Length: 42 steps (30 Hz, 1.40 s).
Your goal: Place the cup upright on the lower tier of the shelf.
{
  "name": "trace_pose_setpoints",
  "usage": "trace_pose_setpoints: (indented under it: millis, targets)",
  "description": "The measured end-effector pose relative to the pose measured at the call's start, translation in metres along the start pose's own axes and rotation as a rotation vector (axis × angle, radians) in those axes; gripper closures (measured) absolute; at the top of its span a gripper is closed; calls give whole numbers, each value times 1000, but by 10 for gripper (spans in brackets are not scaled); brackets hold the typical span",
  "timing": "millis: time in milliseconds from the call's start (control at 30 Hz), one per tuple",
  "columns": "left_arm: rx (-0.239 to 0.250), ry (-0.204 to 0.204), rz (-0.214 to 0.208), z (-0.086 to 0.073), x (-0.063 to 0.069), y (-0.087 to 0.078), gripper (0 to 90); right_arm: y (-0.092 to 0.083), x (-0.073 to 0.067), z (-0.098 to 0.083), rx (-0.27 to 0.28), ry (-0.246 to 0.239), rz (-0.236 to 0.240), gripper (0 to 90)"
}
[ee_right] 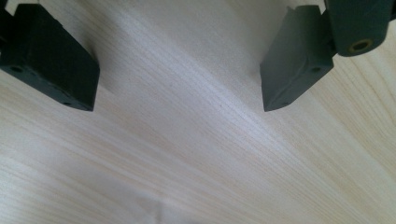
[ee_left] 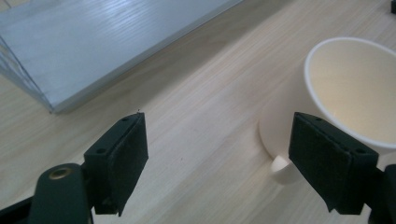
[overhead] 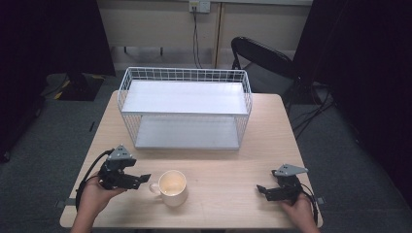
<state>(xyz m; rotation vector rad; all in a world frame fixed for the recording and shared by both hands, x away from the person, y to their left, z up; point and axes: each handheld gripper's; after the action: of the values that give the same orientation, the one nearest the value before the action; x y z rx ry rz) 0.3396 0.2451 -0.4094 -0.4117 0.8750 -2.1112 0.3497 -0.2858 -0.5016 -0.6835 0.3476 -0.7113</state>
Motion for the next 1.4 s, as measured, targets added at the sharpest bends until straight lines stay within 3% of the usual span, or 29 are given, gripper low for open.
trace_pose_setpoints:
  millis: [200,600,1167,1400]
  targets:
    - [11,23,-19,12,10,0,201,-1,0,0,0,2,-1,113]
    - [15,21,-66,22,22,8,209,-1,0,-1,1,-1,0,113]
    - [-59,32,-104,23,37,36,244,-2,-1,-2,0,0,0,113]
    - [-95,59,-127,23,44,44,363,-3,-1,-2,-1,0,-1,113]
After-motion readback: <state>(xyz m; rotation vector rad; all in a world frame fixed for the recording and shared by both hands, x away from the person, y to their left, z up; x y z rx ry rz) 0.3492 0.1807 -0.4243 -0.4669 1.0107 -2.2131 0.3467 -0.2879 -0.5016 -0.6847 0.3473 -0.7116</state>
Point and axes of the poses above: each handheld gripper's, and its own axes: y roughly forward along the jaws, z roughly out of its top, x roughly to its right, and after that the axes turned 6 degrees about z, right-handed
